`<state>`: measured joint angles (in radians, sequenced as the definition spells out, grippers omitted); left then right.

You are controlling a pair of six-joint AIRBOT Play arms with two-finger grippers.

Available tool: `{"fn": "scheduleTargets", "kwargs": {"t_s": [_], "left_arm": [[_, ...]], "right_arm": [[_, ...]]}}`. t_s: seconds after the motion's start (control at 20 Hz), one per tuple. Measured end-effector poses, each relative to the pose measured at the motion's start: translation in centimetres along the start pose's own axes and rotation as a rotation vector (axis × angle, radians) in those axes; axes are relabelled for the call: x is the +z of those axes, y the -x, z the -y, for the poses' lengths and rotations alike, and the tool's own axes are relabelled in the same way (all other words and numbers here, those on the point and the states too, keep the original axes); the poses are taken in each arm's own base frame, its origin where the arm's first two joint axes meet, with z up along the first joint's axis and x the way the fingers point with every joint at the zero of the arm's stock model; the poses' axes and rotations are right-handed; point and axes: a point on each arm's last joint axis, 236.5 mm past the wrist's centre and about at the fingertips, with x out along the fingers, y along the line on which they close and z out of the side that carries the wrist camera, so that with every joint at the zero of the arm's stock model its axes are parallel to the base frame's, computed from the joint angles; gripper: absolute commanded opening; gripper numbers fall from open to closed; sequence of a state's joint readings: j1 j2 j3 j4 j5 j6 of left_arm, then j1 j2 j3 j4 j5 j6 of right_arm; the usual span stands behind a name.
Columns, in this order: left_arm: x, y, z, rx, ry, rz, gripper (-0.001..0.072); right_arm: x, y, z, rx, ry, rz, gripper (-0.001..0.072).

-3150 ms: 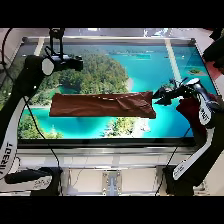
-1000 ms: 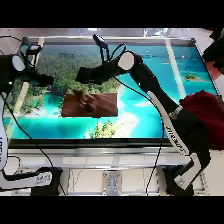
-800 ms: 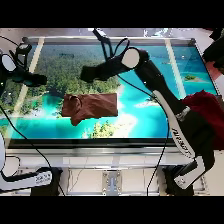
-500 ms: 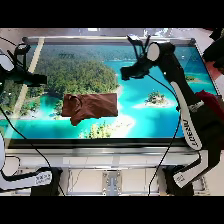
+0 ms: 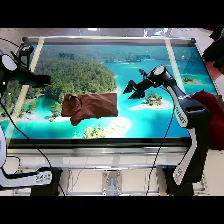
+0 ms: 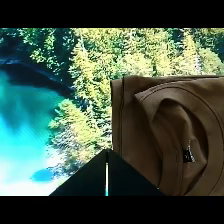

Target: Fold the shirts.

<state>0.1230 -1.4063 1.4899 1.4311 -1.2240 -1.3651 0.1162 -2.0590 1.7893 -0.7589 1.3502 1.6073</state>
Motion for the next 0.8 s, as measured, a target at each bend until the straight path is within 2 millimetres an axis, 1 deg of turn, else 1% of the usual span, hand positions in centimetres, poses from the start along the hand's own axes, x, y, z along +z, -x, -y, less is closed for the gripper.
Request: {"fn": "scheduleTargets", "kwargs": {"t_s": [0.25,0.3,0.35,0.4,0.45,0.5,0.6,0.65,0.7,0.75,0.8], "left_arm": [[0.0,-0.1,0.1,-0.004,0.0,-0.002,0.001],[0.0,-0.1,0.1,-0.004,0.001,-0.002,0.001],[0.0,-0.1,0.1,-0.004,0.0,-0.002,0.001],[0.0,-0.1,0.1,-0.004,0.001,-0.002,0.001],[0.0,-0.1,0.1,-0.004,0.0,-0.002,0.001],[0.0,-0.1,0.1,-0.004,-0.001,-0.002,0.001],[0.0,-0.1,0.1,-0.004,-0.002,-0.002,0.001],[0.0,-0.1,0.1,-0.004,-0.003,-0.002,0.001],[0.0,-0.1,0.1,-0.004,-0.003,-0.002,0.001],[0.0,-0.1,0.1,-0.004,-0.003,-0.002,0.001],[0.0,-0.1,0.1,-0.004,-0.003,-0.002,0.001]], "right_arm": [[-0.9,-5.5,-1.8,0.034,0.011,-0.03,0.0518],[-1.2,-6.4,-2.5,0.044,0.015,-0.036,0.0496],[-1.8,-7.4,-3.2,0.056,0.017,-0.051,0.044],[-2.4,-8.4,-3.8,0.067,0.021,-0.067,0.0213],[-2.9,-9.1,-4.3,0.078,0.025,-0.078,0.0018],[-3.4,-9.6,-5.5,0.107,0.033,-0.091,0.0018],[-3.7,-9.6,-8.6,0.19,0.072,-0.092,0.0018],[-3.6,-9.3,-10.1,0.229,0.097,-0.084,0.0018],[-3.2,-8.2,-12.4,0.288,0.125,-0.065,0.0017],[-2.7,-6.8,-14.6,0.342,0.157,-0.039,0.0017],[-1.8,-4.7,-16.8,0.393,0.196,0.002,0.0017]]}}
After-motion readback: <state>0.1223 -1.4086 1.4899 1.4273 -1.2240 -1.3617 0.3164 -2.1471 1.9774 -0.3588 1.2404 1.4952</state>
